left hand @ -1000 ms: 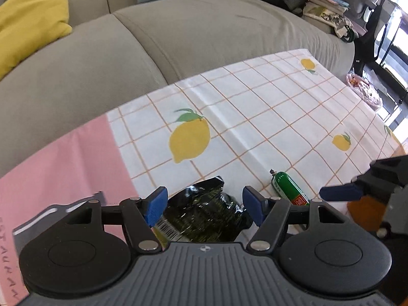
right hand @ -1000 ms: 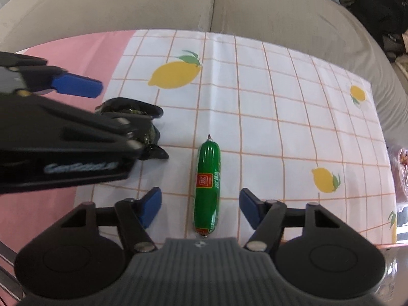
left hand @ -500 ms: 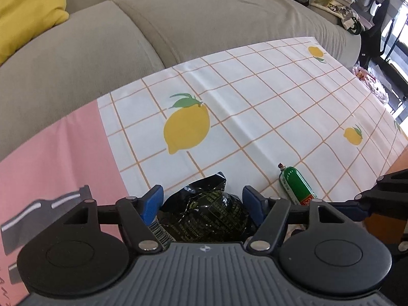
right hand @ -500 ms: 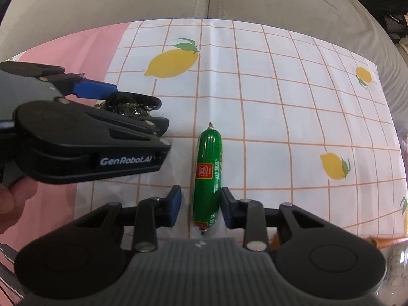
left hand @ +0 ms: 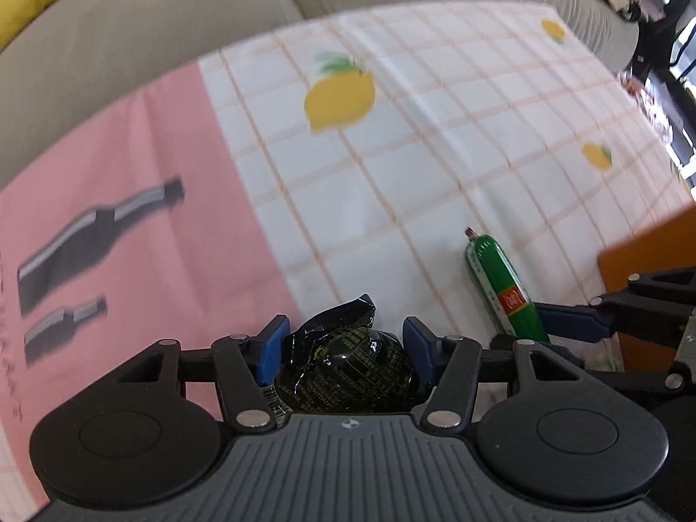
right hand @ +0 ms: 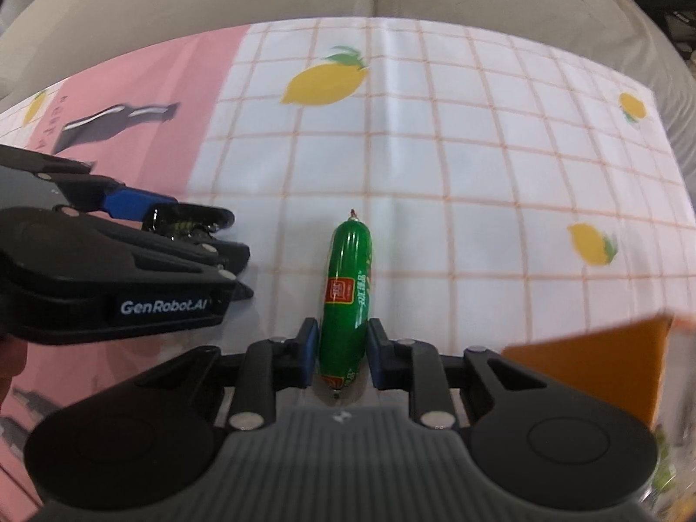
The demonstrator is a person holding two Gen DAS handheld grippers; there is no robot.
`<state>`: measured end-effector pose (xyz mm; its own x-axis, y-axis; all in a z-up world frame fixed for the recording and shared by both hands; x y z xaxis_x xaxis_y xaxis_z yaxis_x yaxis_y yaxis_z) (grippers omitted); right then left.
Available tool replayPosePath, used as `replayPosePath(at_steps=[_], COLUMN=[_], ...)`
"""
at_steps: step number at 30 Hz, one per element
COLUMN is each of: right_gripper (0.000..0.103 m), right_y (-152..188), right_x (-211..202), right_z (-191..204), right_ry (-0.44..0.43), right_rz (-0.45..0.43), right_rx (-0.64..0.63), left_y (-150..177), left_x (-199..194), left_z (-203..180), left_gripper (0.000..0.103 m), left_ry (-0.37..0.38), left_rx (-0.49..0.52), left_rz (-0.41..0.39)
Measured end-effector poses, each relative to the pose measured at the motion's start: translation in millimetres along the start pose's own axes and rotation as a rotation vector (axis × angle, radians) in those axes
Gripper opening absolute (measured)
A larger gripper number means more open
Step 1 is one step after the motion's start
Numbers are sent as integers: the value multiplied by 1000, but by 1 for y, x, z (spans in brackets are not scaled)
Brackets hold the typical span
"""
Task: Organize snacks
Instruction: 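Grasp the dark packet with the left tool while the right tool grasps the green sausage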
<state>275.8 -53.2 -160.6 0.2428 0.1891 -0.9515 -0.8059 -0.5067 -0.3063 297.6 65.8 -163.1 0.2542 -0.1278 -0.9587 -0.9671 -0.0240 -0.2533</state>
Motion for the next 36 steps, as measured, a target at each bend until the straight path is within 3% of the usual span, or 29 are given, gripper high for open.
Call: replayPosePath(at_steps=[4, 9, 15, 21, 24, 29, 36], right_gripper=[21, 21, 21, 21, 21, 21, 22], right_y=[13, 33, 64, 100, 112, 129, 144], right_x=[-4, -11, -21, -32, -36, -40, -44], right_z=[17, 41, 60, 72, 71, 70, 66], right_ry=[-52, -77, -112, -82, -75, -76, -106], right_rz=[1, 2, -13, -58, -84, -122, -169], right_rx=[-13, -44, -2, -20, -13, -22, -13], left_y=[22, 50, 83, 118, 130, 141, 151], left_x=[-6, -16, -27, -35, -38, -46, -61], left_z=[6, 17, 25, 20, 16, 11, 10], left_gripper=[65, 65, 64, 64, 69, 76, 83], left_ry=[8, 31, 45, 46, 47, 55, 71], left_rx=[-22, -62, -135, -163, -176, -120, 39], left_rz=[65, 87, 81, 35, 4, -38, -48])
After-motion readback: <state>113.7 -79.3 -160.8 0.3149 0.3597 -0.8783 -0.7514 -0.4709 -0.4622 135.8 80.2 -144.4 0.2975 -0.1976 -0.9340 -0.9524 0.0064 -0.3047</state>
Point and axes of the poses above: each gripper's, at about its wrist camera, not at the fingertips, and x roughly the way its jaws point, z to its left, y to its underside, the point moved 3 cm from there along x, roughly the way its jaws point, and after that the axes turned 15 degrees about -x, right-handed, at the moved point
